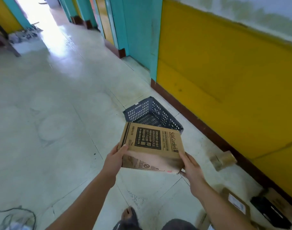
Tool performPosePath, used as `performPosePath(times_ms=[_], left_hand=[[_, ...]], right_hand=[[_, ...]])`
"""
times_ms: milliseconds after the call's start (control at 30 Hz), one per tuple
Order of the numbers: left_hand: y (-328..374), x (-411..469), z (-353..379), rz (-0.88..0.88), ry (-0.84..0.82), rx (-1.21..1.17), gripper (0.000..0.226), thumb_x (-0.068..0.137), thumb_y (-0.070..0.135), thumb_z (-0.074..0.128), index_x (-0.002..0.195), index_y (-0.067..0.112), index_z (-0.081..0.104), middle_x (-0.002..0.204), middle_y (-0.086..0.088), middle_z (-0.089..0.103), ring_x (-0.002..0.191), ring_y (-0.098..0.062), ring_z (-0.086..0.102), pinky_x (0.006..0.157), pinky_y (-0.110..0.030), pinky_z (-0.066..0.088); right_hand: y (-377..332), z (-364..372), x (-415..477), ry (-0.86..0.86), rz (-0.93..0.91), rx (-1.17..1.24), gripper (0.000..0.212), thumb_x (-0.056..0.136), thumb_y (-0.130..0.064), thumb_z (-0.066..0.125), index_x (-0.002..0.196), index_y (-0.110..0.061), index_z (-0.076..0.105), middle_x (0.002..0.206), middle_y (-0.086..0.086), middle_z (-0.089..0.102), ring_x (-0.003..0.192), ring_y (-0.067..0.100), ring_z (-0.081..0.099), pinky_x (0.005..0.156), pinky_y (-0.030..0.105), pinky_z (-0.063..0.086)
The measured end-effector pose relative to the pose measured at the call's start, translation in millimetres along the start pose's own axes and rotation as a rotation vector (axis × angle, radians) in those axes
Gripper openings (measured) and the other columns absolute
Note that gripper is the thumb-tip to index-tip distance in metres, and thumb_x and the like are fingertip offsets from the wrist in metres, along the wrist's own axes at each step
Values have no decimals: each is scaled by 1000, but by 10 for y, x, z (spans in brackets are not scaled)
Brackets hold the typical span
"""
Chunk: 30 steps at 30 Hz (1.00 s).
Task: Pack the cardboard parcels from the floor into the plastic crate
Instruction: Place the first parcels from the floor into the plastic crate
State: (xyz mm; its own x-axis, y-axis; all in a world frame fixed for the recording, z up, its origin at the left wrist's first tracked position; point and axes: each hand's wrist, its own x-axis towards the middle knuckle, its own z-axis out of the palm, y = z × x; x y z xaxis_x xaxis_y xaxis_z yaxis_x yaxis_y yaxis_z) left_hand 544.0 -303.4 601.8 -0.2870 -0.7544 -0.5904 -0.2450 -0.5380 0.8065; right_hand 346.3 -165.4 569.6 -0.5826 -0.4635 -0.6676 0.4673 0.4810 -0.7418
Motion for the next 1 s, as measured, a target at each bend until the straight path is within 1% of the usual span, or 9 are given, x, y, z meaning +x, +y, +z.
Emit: performPosePath(times_ms=[167, 267, 333, 533, 633, 733, 833, 933, 1000], left_hand=[[410, 648, -457, -26, -36, 19, 29, 96, 40, 55, 123, 33, 63, 106, 3, 74, 105, -23, 66, 97, -44, 51], [673, 1148, -524, -12, -90, 33, 19, 99, 34, 52, 113, 34, 64, 102, 2, 75, 98, -20, 68, 80, -34, 54], [872, 1497, -510, -21, -122, 45, 18, 99, 32, 51, 112, 33, 62, 102, -1, 74, 95, -18, 67, 70, -28, 50], [1441, 2742, -423, -41, -208, 174, 24, 100, 33, 48, 120, 30, 62, 104, -4, 73, 94, -19, 67, 66, -25, 50], [1718, 3248, -370, -82, -256, 234, 24, 100, 34, 48, 119, 30, 62, 104, -4, 74, 91, -18, 69, 63, -22, 50], [1888, 3698, -286, -120, -275, 284, 28, 99, 33, 49, 123, 24, 62, 102, -3, 75, 88, -18, 71, 64, -24, 53], [2031, 4107, -127, -138, -327, 382, 26, 101, 32, 46, 122, 29, 60, 104, -2, 73, 87, -15, 69, 66, -22, 55], [2068, 4583, 27, -199, -387, 524, 29, 100, 38, 45, 123, 31, 61, 100, 0, 74, 94, -20, 69, 89, -44, 55], [2063, 4917, 116, -214, -427, 587, 29, 100, 36, 45, 124, 27, 60, 101, -3, 73, 96, -21, 67, 92, -49, 54]], right_hand=[[-311, 711, 264, 71, 0, -1, 44, 90, -49, 59, 129, -29, 57, 119, -4, 59, 110, 22, 54, 99, 43, 49], [-484, 1010, 556, 133, 40, 41, 46, 87, -53, 62, 126, -31, 58, 120, -3, 59, 110, 22, 55, 95, 42, 50], [-614, 1205, 802, 176, 55, 73, 40, 86, -53, 62, 121, -33, 59, 116, -4, 59, 109, 23, 55, 91, 41, 50], [-1031, 1746, 1773, 241, 116, 160, 21, 90, -48, 58, 109, -38, 57, 115, 0, 59, 111, 26, 54, 102, 48, 46], [-1235, 1941, 2141, 269, 138, 173, 17, 88, -54, 59, 99, -41, 59, 115, 0, 61, 109, 27, 56, 100, 51, 47], [-1432, 2066, 2390, 315, 164, 167, 26, 86, -58, 58, 106, -40, 57, 113, -1, 61, 109, 26, 56, 102, 50, 46], [-1571, 2180, 2608, 375, 212, 237, 26, 93, -49, 55, 114, -34, 53, 114, 1, 59, 108, 25, 53, 100, 46, 45], [-1638, 2313, 2859, 455, 252, 290, 23, 97, -40, 52, 114, -26, 51, 105, 1, 58, 99, 21, 53, 88, 39, 46], [-1643, 2417, 3051, 517, 286, 316, 22, 97, -39, 53, 113, -24, 50, 103, 2, 57, 96, 21, 53, 83, 36, 45]])
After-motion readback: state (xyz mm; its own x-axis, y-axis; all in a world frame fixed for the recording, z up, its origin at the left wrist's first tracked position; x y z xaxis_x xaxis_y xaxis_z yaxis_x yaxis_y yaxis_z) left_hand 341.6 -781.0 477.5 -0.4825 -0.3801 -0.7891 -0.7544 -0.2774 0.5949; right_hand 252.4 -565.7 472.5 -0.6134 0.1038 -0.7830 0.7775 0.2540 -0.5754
